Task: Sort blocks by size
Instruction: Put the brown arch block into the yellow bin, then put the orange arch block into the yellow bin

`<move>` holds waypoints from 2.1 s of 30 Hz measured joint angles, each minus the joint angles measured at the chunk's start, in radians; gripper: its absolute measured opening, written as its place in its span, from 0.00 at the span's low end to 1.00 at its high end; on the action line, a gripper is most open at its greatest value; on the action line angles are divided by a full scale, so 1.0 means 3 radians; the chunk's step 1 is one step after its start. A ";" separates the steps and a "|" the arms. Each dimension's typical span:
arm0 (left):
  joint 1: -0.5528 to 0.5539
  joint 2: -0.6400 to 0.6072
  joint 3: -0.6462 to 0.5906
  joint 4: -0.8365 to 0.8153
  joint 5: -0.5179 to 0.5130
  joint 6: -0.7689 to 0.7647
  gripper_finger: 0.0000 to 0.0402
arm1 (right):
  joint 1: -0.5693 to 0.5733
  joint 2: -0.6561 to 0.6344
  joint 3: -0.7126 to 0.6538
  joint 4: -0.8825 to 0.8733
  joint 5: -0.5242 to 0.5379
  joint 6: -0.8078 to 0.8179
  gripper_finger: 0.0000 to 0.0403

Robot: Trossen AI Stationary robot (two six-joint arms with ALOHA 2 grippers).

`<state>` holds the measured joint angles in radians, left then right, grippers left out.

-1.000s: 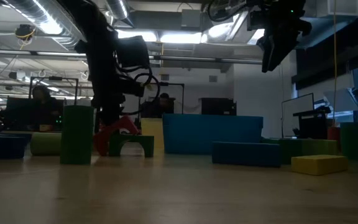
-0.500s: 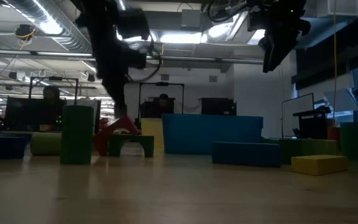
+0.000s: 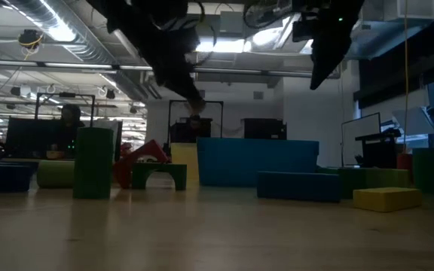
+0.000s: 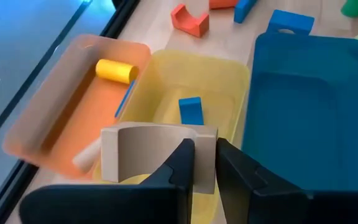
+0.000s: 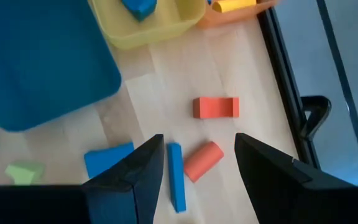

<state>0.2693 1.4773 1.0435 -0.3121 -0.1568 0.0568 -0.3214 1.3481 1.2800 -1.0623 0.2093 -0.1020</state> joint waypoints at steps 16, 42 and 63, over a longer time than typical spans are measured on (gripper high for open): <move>0.0078 0.0459 -0.0004 0.0205 -0.0023 -0.0008 0.33 | -0.0288 0.0522 0.0000 0.0066 0.0072 -0.0380 0.49; 0.0076 0.0435 -0.0004 0.0175 -0.0021 0.0072 0.38 | -0.0960 0.0520 -0.1587 0.2452 -0.0675 -0.0385 0.49; 0.0074 0.0432 -0.0004 0.0157 -0.0021 -0.0010 0.37 | -0.0960 0.0883 -0.1811 0.3012 -0.0521 -0.0490 0.46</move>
<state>0.2916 1.6070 1.0424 -0.2650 -0.1630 0.0537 -0.6094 1.6129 0.7368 -0.1587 0.0531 -0.2490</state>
